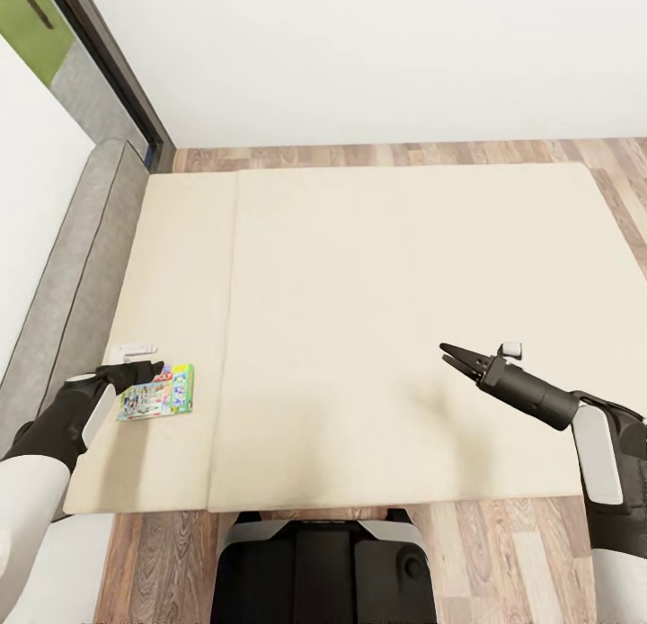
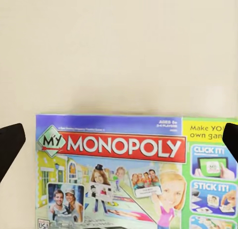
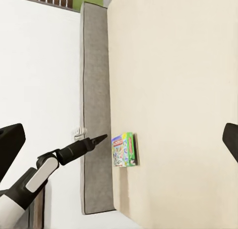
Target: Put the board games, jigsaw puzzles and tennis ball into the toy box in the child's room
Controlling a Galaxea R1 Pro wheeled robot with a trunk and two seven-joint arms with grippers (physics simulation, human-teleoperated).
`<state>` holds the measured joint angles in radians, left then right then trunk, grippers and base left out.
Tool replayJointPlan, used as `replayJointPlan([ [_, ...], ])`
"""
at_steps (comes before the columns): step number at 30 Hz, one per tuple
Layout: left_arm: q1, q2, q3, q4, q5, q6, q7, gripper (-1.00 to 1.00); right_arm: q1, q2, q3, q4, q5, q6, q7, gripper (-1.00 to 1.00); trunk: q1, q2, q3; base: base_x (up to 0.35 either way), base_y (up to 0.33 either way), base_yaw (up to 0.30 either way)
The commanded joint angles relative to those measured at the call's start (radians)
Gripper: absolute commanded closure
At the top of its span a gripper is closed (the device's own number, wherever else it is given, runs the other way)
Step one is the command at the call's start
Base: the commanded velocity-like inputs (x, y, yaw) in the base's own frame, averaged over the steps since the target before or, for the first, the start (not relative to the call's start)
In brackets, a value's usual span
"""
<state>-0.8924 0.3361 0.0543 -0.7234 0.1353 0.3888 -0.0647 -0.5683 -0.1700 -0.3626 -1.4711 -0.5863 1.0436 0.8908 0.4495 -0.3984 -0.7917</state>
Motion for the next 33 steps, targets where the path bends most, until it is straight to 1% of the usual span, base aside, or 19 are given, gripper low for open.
replayJointPlan([
  [1,-0.002,0.000,0.002,-0.001,0.008,0.009,-0.003,-1.00,-0.002,0.001,0.000,0.002,0.004,0.004,0.005,-1.00,0.000,-0.002,-0.003,0.000,0.000,0.000],
  [21,-0.012,-0.002,0.002,-0.001,0.007,0.019,-0.003,-1.00,-0.008,0.006,0.005,0.024,0.006,0.004,0.002,-1.00,0.000,-0.002,-0.035,0.000,0.000,0.000],
  [33,-0.013,0.007,0.002,-0.001,0.007,0.019,-0.003,-1.00,-0.009,0.004,0.005,0.023,0.008,0.004,0.003,-1.00,0.000,-0.002,-0.055,0.000,0.000,0.000],
])
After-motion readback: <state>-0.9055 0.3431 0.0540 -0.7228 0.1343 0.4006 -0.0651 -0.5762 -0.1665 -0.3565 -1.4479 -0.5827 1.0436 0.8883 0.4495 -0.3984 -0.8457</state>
